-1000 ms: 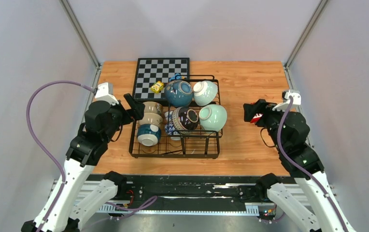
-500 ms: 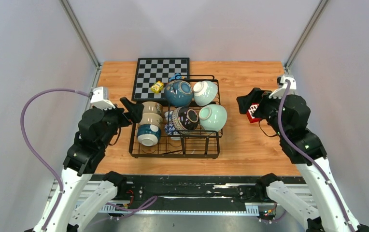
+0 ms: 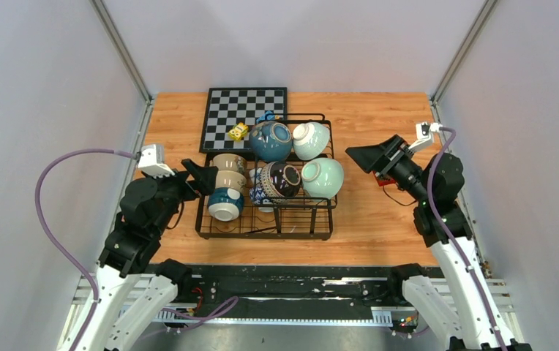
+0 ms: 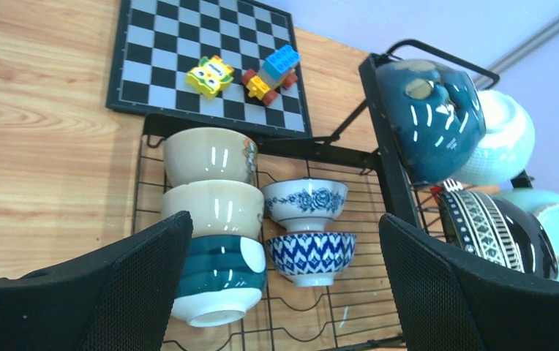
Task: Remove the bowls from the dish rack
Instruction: Pick up the bowl from the dish rack.
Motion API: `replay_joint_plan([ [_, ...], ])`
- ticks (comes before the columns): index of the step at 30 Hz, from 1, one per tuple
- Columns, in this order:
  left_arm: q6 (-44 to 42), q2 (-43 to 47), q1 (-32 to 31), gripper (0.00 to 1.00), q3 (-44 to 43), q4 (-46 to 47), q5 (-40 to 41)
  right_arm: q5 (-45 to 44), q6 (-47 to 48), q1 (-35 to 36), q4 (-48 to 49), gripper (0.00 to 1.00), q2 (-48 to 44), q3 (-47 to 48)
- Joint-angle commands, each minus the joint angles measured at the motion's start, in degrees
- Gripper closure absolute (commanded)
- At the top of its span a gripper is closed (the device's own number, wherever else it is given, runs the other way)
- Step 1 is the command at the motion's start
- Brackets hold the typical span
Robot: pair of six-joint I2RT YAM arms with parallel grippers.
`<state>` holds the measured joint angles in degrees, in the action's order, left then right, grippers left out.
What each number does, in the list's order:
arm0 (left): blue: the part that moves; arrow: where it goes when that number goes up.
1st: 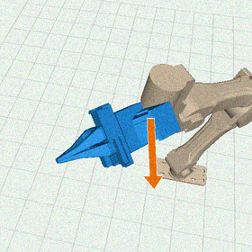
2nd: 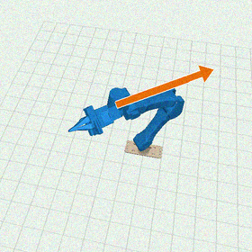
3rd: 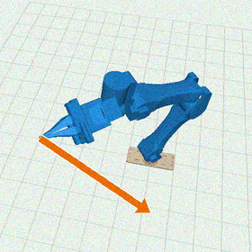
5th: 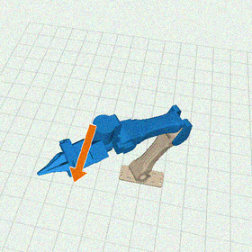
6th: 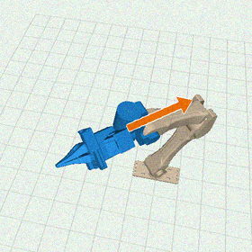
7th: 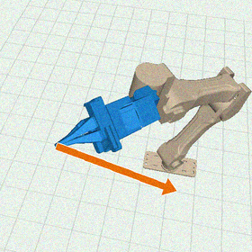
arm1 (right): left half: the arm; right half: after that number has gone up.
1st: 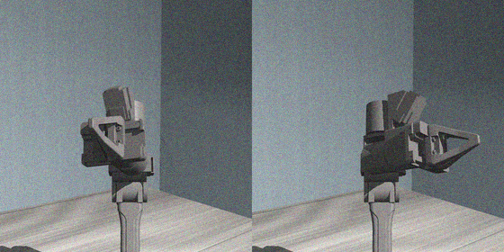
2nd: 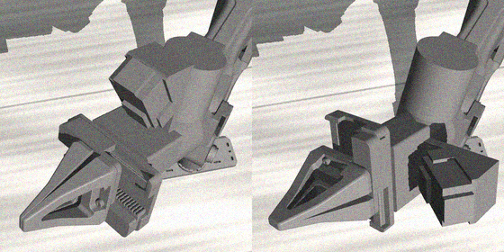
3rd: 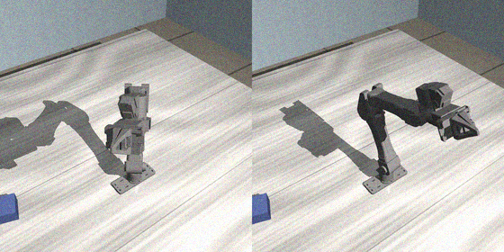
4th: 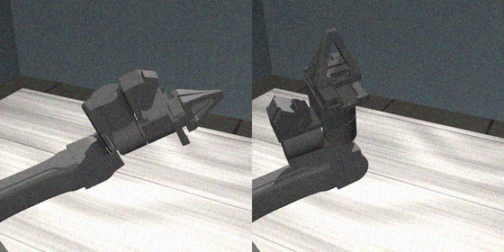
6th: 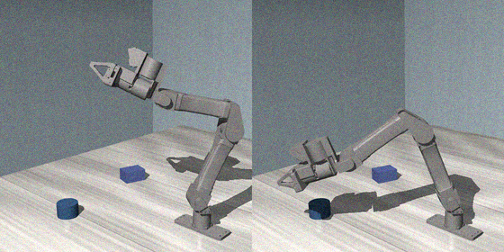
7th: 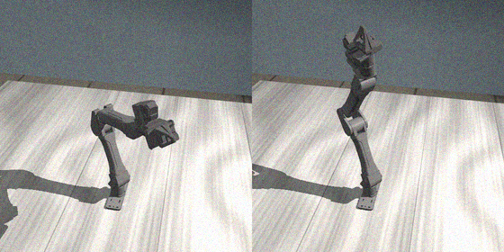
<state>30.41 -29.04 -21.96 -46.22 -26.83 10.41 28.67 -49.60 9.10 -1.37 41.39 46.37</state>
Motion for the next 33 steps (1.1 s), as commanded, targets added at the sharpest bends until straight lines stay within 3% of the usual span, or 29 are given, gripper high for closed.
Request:
replay_joint_plan([
  [1,-1.17,0.86,-1.04,0.00,1.53,2.99,-4.92,7.79,-4.15,-0.23,8.89,0.16,-2.93,-1.38],
  [5,-0.13,0.91,-1.07,0.00,1.87,2.86,-5.07,7.36,-5.01,0.48,7.72,0.19,-4.30,-3.11],
  [12,1.37,0.10,-1.05,0.00,2.43,3.29,-6.28,2.08,-0.80,1.44,-4.32,0.19,-9.29,-6.52],
  [26,3.39,-3.26,-1.07,0.00,4.45,5.56,-9.11,6.63,-7.94,2.18,5.04,0.25,-12.14,-15.38],
  [33,4.58,-3.38,-1.07,0.00,4.70,7.44,-10.06,8.62,-10.47,2.46,10.10,0.33,-10.94,-15.95],
])
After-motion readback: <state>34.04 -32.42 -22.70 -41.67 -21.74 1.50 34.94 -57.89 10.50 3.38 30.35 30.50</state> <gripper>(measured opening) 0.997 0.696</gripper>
